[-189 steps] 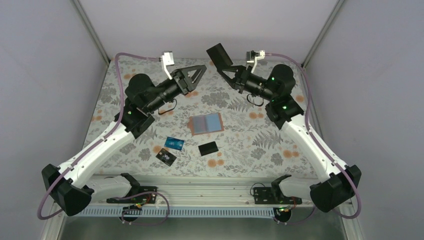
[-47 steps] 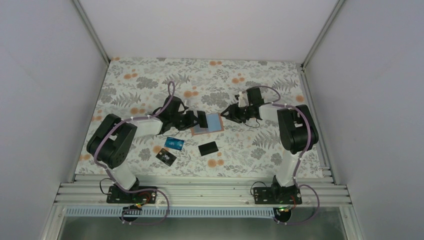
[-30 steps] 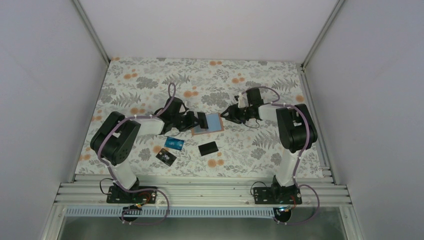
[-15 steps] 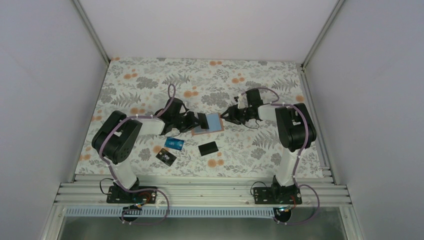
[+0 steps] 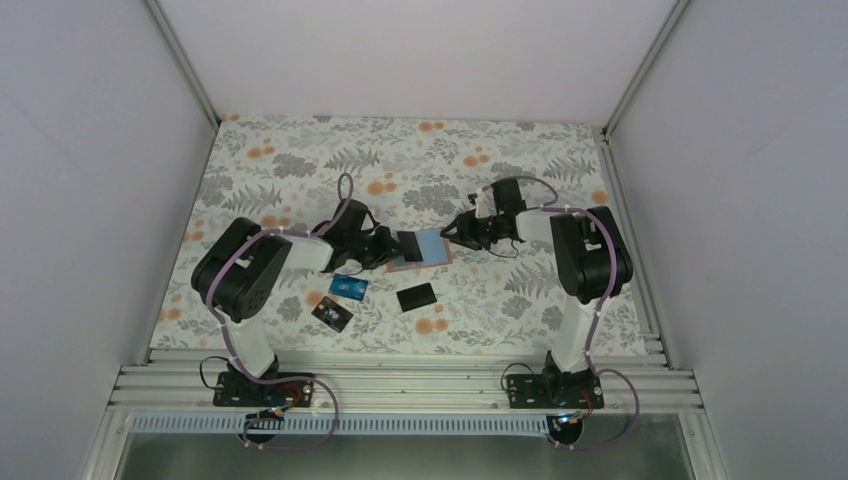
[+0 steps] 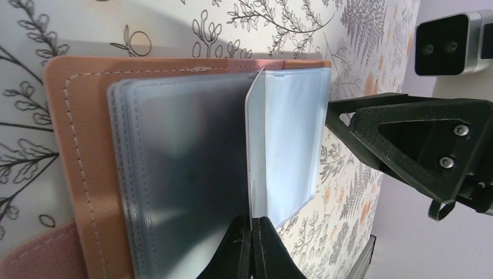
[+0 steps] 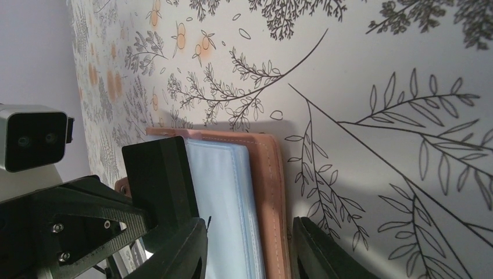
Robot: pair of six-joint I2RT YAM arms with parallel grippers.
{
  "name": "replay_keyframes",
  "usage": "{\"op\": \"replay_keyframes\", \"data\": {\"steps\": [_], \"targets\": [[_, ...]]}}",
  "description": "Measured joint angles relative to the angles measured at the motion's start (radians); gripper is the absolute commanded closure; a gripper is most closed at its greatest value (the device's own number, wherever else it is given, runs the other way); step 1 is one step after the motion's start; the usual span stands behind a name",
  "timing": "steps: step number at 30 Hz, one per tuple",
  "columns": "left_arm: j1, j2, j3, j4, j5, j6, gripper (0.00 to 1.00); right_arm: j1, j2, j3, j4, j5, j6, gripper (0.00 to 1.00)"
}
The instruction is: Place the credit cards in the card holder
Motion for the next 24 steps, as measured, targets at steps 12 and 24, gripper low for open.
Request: {"op": "replay_keyframes", "data": {"steps": [12,24], "targets": [[-0.011,0.013,0.000,0.043,0.020,-0.026,0.98,0.007,0.004,-0.005,0.001,-0.005,0.005,0.63],[-0.034,0.023,-0.002,0.081,0.019,-0.040,0.98,0.015,0.004,-0.005,0.000,-0.004,0.013,0.65]]}}
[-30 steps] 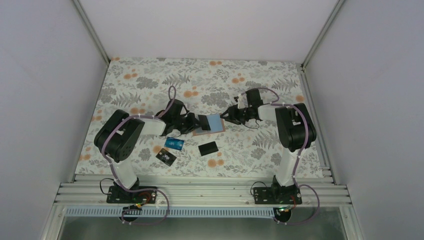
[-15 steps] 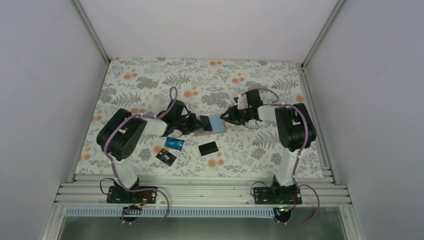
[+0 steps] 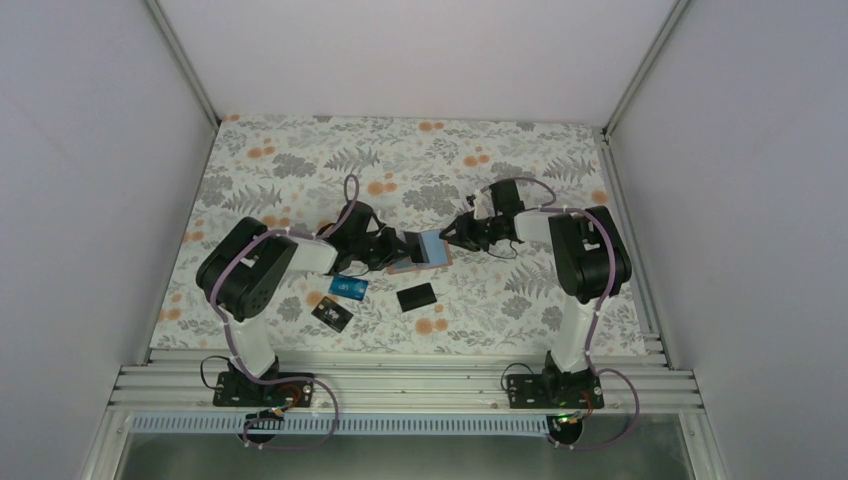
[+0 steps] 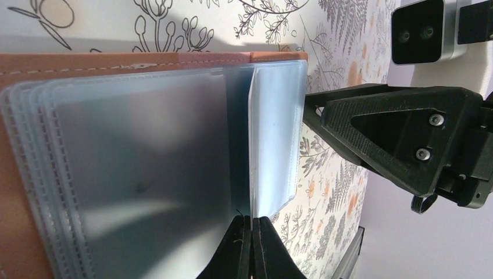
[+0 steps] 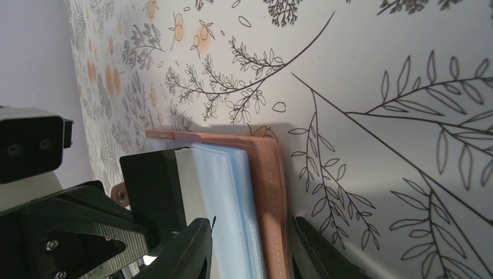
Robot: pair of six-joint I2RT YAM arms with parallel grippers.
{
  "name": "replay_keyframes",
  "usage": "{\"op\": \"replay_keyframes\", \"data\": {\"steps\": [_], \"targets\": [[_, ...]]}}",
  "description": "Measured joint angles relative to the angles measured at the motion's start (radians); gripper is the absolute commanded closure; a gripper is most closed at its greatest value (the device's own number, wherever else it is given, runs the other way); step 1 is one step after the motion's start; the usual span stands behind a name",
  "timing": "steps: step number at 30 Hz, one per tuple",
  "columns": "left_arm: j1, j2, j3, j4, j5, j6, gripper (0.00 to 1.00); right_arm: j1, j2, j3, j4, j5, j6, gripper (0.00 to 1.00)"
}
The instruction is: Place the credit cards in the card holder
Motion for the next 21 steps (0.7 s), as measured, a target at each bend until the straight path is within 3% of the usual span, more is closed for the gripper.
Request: {"op": "replay_keyframes", "data": {"steps": [21], "targets": [[-0.035,0.061,0.026,0.045,0.023,-0.017,0.98,0.001,0.000,0.000,0.000,0.007,0.006,0.66]]}}
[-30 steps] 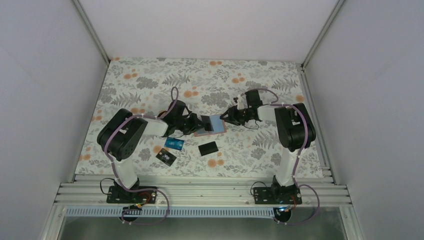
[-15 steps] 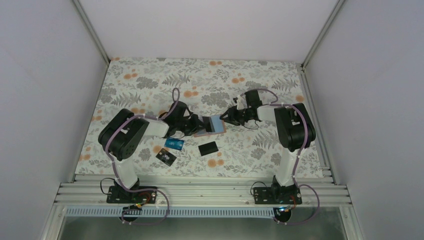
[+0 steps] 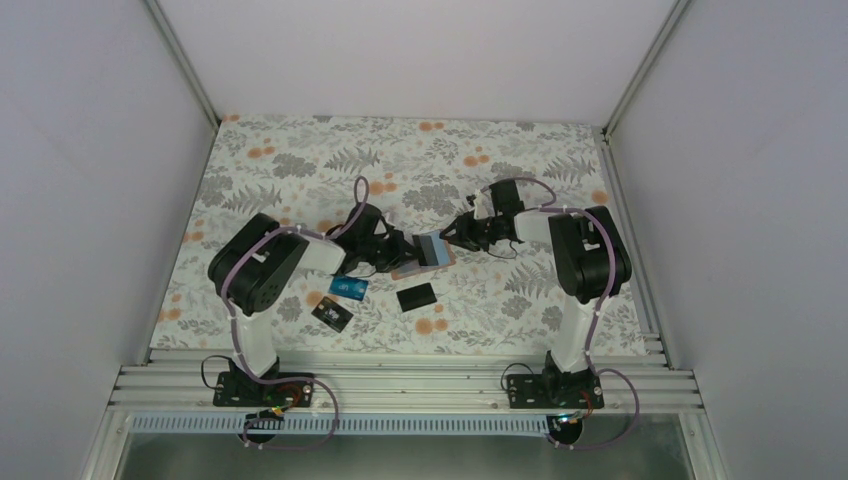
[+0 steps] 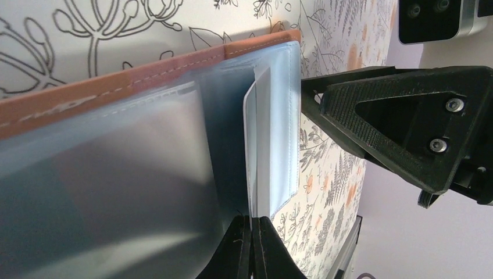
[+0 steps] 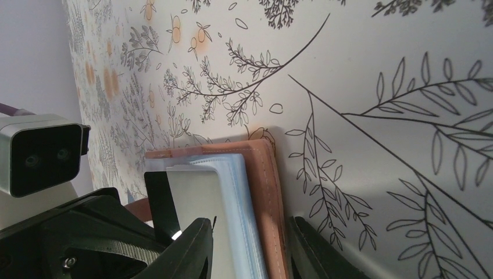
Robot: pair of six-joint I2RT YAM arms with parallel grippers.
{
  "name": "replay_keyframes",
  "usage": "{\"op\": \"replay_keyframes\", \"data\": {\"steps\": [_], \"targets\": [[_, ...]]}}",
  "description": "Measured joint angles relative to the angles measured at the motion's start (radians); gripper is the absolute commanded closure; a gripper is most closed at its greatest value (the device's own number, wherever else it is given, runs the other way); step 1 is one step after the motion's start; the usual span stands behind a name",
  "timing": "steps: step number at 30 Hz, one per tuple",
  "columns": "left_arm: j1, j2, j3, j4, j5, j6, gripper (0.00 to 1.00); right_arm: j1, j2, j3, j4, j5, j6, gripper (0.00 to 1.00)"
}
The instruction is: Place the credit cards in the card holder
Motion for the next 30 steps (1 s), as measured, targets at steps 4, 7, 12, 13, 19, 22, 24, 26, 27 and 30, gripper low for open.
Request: {"op": "replay_keyframes", "data": {"steps": [4,7,12,13,19,22,24,26,27,30], "targets": [[-0.006,0.011,0.008,0.005,0.000,-0.006,0.98,0.000,0.000,0.000,0.000,0.000,0.000,0.66],[-0.009,0.012,0.008,0.011,0.000,-0.019,0.98,0.000,0.000,0.000,0.000,0.001,0.001,0.66],[-0.021,0.014,0.008,0.026,-0.008,-0.046,0.98,0.000,0.000,0.000,0.000,0.005,0.010,0.67],[-0.023,0.016,0.008,0.029,-0.009,-0.050,0.98,0.000,0.000,0.000,0.000,0.005,0.013,0.67],[-0.034,0.030,0.008,0.053,-0.020,-0.098,0.98,0.000,0.000,0.000,0.000,0.013,0.035,0.69],[-0.040,0.035,0.008,0.069,-0.026,-0.120,0.98,0.000,-0.002,-0.002,0.000,0.022,0.046,0.69],[-0.043,0.042,0.008,0.084,-0.027,-0.137,0.98,0.000,-0.011,-0.005,-0.006,0.036,0.048,0.69],[-0.049,0.046,0.005,0.105,-0.028,-0.159,0.97,0.001,-0.023,-0.011,-0.016,0.059,0.051,0.69],[-0.052,0.046,0.002,0.113,-0.029,-0.166,0.98,0.002,-0.028,-0.015,-0.019,0.067,0.053,0.69],[-0.061,0.047,-0.008,0.135,-0.031,-0.197,0.98,0.002,-0.048,-0.034,-0.025,0.084,0.065,0.69]]}}
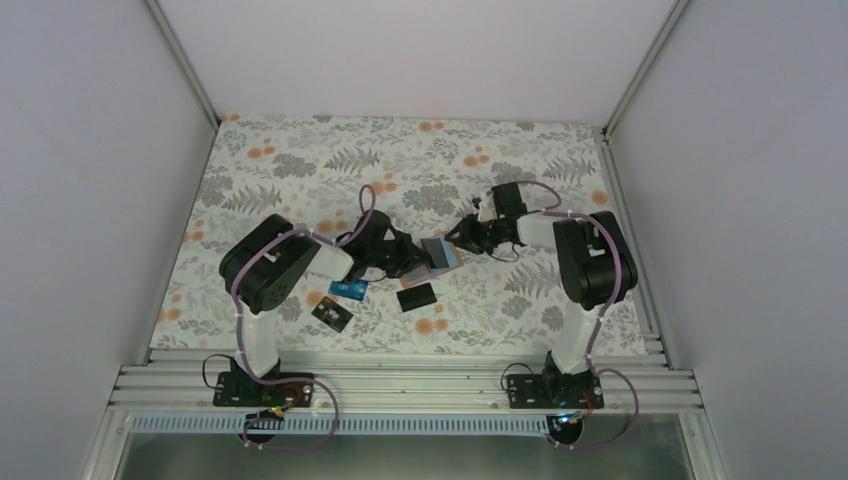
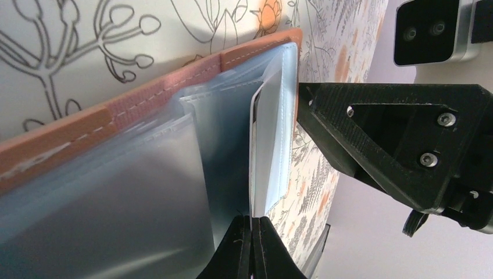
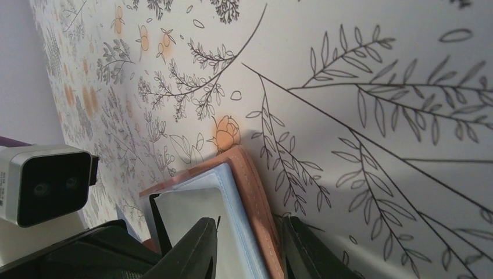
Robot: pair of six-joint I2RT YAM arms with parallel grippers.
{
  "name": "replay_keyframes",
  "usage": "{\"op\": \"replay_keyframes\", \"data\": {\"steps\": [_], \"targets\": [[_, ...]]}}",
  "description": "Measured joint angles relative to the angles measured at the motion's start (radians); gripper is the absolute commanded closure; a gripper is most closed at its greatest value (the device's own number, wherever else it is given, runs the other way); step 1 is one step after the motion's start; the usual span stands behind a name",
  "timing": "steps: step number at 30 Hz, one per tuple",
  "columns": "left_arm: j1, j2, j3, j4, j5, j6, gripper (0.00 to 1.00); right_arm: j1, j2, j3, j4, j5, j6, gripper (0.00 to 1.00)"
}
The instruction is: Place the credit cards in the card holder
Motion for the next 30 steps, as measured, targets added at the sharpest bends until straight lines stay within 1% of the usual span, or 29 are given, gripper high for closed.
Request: {"op": "replay_keyframes", "data": {"steps": [7,14,21,30], "targets": [[-0.025,0.019,0.000,0.026,-0.015,-0.044,0.98,0.001,-0.029,-0.037,0.020,0.021,0.047,0.70],[-0.048,0.028,0.020,0.017,-0.031,-0.069,0.97,0.002,-0.036,-0.042,0.022,0.042,0.077,0.70],[-0.084,0.039,0.066,-0.057,-0.046,-0.085,0.86,0.003,-0.042,-0.043,0.020,0.066,0.092,0.71],[-0.108,0.044,0.130,-0.151,-0.044,-0.078,0.68,0.005,-0.043,-0.043,0.020,0.070,0.097,0.71]]}}
